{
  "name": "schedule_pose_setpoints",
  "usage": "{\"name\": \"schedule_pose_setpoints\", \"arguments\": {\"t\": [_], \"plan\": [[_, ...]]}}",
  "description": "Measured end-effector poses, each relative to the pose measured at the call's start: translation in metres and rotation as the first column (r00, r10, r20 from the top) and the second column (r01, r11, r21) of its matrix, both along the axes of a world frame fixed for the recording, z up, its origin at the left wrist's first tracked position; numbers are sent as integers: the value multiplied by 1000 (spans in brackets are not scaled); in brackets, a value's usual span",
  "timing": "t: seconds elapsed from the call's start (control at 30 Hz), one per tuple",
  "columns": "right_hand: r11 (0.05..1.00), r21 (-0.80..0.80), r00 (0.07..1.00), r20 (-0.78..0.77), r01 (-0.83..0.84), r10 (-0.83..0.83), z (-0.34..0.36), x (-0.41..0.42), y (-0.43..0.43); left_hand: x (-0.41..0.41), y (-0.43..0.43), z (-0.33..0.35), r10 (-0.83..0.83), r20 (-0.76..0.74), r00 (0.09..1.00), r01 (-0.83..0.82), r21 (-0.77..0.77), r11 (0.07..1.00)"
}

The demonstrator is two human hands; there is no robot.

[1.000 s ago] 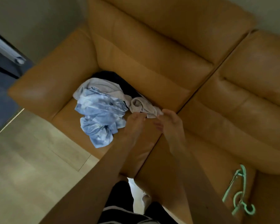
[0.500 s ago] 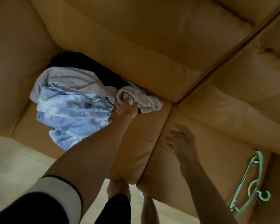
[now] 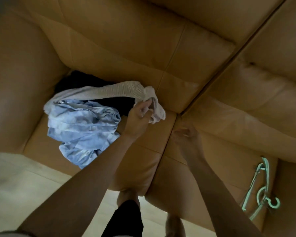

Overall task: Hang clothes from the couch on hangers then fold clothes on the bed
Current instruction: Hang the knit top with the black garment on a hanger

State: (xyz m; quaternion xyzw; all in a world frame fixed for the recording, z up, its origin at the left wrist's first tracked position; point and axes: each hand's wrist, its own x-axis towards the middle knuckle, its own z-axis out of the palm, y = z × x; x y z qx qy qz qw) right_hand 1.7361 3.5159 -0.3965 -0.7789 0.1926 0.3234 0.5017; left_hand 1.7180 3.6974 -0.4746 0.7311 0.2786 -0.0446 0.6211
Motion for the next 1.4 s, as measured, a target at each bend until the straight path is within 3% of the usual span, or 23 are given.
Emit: {"name": "schedule_pose_setpoints", "arguments": {"t": [0.23, 0.33, 0.4, 0.5, 0.6, 0.8, 0.93, 1.07, 1.13, 1.3, 1.4], "plan": [[989, 65, 941, 322, -135, 107, 91, 13, 1, 5, -34, 215, -154, 439, 885, 88, 167, 982], [974, 90, 865, 482, -208, 140, 135, 22, -9, 9, -53, 303, -204, 531, 822, 86, 239, 967], [966, 124, 850, 508, -229, 136, 162, 28, -18, 12, -65, 347, -201, 583, 787, 56, 257, 965], [970, 78, 763, 633, -232, 131, 203, 36, -48, 10, -90, 407, -229, 664, 712, 18, 309, 951], [961, 91, 751, 645, -260, 142, 229, 42, -76, 12, -104, 450, -249, 714, 655, -6, 335, 942], [991, 86, 705, 709, -102, 11, 314, 70, -146, 12, -126, 525, -438, 717, 541, -76, 561, 824], [983, 168, 610, 787, -71, -91, 399, 86, -186, 17, -135, 572, -535, 673, 511, -156, 685, 712], [973, 200, 516, 849, -113, -115, 477, 95, -206, 24, -147, 620, -516, 675, 527, -149, 671, 727], [977, 148, 473, 879, -153, -59, 506, 92, -211, 32, -162, 630, -537, 646, 543, -83, 677, 731], [960, 11, 390, 915, -280, 103, 540, 76, -218, 55, -219, 585, -765, 339, 547, 367, 724, 583], [964, 8, 373, 923, -266, 95, 551, 75, -237, 77, -238, 551, -703, 402, 587, 272, 720, 639]]}}
